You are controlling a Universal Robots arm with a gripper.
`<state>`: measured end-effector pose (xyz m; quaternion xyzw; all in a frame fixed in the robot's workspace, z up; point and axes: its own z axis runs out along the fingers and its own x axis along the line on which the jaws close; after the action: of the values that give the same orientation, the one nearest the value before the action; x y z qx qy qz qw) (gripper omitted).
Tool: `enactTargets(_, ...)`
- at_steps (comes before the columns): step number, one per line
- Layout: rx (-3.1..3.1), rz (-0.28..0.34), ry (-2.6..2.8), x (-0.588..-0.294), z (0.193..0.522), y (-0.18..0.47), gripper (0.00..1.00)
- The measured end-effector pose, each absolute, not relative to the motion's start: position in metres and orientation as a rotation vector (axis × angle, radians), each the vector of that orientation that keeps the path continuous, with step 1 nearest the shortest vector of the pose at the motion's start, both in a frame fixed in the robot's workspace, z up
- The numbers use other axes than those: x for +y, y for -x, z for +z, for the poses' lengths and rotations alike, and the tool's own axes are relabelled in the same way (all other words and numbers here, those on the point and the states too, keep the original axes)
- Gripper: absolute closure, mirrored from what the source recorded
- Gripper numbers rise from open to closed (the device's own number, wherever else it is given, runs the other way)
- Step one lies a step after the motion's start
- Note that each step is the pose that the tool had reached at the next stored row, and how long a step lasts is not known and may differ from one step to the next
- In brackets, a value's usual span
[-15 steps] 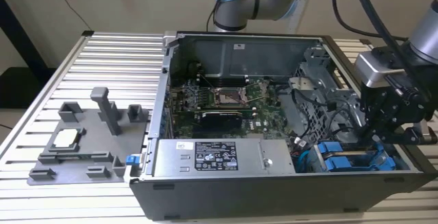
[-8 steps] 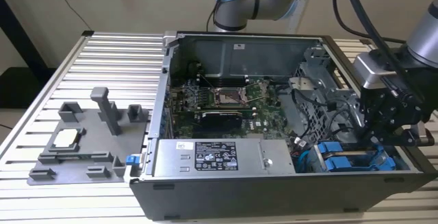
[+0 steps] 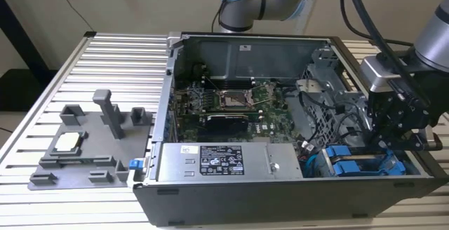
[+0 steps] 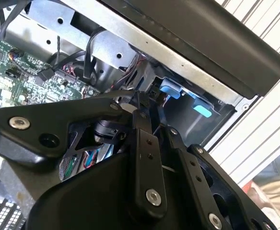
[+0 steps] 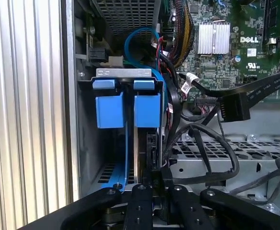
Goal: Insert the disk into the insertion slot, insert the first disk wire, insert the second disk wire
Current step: 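Insert the first disk wire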
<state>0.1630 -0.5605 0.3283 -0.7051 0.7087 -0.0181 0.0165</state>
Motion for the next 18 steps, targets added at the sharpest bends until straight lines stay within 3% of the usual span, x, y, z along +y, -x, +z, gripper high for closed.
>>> enactTargets(5,2.202,-0.054,2.191,-0.56,0.327,-0.163,0.8)
enactTargets(6,2.203,-0.055,2.191,-0.56,0.327,-0.163,0.74)
enactTargets(8,2.203,-0.056,2.192,-0.561,0.328,-0.163,0.74)
enactTargets(18,2.203,-0.056,2.192,-0.561,0.373,-0.163,0.74)
